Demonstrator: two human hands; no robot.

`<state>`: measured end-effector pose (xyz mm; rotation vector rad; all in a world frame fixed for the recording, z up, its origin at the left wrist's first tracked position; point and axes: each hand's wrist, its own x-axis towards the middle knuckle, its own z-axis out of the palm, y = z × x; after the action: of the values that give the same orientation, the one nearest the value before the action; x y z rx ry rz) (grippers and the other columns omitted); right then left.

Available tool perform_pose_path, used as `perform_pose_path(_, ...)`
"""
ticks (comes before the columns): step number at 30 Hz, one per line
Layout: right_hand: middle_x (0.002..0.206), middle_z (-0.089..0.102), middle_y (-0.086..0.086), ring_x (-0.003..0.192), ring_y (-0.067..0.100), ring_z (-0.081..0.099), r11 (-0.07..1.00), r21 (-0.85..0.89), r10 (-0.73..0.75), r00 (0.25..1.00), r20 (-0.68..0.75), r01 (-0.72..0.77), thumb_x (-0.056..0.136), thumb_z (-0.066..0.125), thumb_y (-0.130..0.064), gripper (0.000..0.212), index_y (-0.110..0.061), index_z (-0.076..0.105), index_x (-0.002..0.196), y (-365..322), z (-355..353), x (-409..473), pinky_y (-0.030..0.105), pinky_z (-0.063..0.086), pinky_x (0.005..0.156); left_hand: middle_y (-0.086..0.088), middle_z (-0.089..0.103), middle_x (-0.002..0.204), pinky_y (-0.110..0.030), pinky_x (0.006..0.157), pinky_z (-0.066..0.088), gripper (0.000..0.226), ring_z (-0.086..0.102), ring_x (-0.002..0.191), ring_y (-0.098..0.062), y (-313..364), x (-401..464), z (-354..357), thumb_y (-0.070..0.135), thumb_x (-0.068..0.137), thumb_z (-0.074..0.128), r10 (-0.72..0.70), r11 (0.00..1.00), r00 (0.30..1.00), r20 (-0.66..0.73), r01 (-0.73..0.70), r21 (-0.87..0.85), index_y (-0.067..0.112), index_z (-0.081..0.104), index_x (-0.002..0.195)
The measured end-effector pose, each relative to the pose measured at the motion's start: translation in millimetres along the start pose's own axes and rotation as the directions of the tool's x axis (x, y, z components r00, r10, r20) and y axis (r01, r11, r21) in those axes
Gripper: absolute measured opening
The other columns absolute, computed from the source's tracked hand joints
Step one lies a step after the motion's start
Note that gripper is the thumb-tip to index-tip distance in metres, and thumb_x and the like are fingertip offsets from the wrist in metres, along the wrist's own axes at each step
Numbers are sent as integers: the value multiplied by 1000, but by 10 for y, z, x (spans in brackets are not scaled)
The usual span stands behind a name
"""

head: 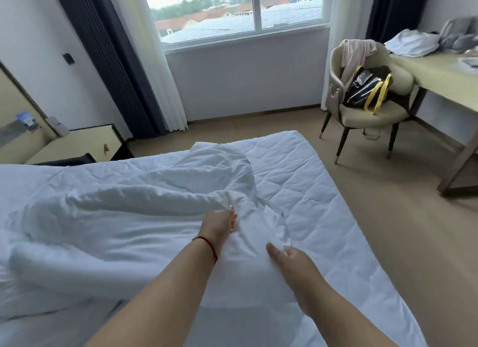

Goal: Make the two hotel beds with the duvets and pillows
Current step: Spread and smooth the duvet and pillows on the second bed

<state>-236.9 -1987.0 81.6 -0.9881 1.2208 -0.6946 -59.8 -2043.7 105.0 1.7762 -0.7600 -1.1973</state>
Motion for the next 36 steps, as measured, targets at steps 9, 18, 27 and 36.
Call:
perform_pose_path(9, 105, 69, 9, 94, 29, 67, 976, -93, 213, 950, 228, -196, 60, 67, -64, 70, -13, 66, 109, 145, -352, 266, 47, 54, 89, -10, 65, 97, -39, 86, 48, 21, 59, 96, -30, -674, -911, 631, 31, 93, 56, 44, 994, 718, -694, 39, 103, 10, 59, 89)
perform_pose_path(18, 103, 66, 4, 91, 25, 65, 958, 12, 264, 900, 347, -286, 87, 60, -51, 52, -12, 59, 121, 159, -484, -198, 33, 54, 71, -4, 73, 110, -42, 93, 52, 78, 67, 103, -25, -1178, -1455, 1145, 82, 71, 52, -451, 639, 814, -367, 7, -769, 20, 68, 115)
perform_pose_path(27, 98, 68, 2, 86, 20, 66, 978, 76, 151, 910, 387, -194, 87, 58, -53, 52, -9, 61, 116, -160, -1438, -642, 28, 50, 63, -19, 70, 104, -50, 75, 60, 45, 71, 88, -33, -668, -1645, 1941, 42, 95, 53, -392, 667, 667, -634, -268, -695, 1, 59, 112)
perform_pose_path(36, 99, 67, 1, 88, 18, 64, 989, -128, 128, 821, 557, -68, 87, 53, -59, 53, -10, 61, 105, -83, -2766, -961, 33, 52, 75, -8, 72, 96, -50, 82, 58, 35, 70, 88, -31, -739, -2453, 3167, 47, 84, 65, -471, 710, 534, -702, -243, -661, 16, 62, 101)
